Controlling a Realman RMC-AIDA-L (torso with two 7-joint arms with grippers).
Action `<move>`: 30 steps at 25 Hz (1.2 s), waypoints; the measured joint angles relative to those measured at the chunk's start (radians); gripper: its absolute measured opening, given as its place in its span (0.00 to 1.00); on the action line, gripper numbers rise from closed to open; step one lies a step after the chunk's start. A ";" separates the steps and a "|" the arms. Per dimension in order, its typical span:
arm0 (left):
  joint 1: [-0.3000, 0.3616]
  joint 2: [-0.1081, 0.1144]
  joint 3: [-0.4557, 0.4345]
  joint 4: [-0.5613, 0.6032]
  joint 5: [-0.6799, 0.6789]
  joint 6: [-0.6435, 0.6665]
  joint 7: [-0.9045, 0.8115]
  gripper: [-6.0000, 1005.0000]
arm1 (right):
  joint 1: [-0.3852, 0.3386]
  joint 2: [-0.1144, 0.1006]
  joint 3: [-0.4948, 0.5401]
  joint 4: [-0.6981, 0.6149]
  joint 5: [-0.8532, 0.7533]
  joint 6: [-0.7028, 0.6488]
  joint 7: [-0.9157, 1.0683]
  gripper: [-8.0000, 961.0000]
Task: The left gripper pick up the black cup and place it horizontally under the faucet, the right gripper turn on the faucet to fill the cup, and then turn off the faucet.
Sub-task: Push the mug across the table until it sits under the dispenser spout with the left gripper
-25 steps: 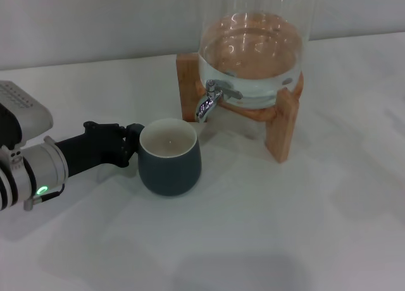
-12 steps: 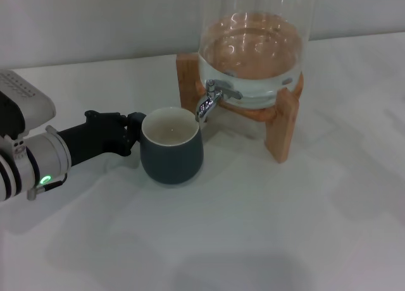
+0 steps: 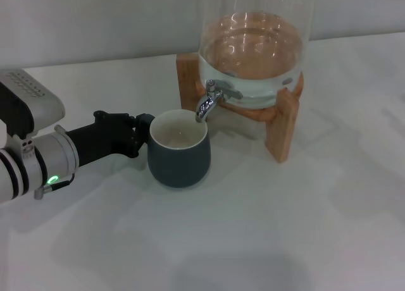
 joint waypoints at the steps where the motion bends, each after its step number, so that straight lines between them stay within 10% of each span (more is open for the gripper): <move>1: -0.001 0.000 0.000 0.000 0.000 0.000 0.000 0.12 | 0.000 0.000 0.000 0.000 0.000 0.000 0.000 0.66; 30: -0.035 -0.008 0.048 -0.011 -0.004 0.074 -0.007 0.13 | -0.007 0.001 -0.012 0.006 0.003 0.010 0.000 0.66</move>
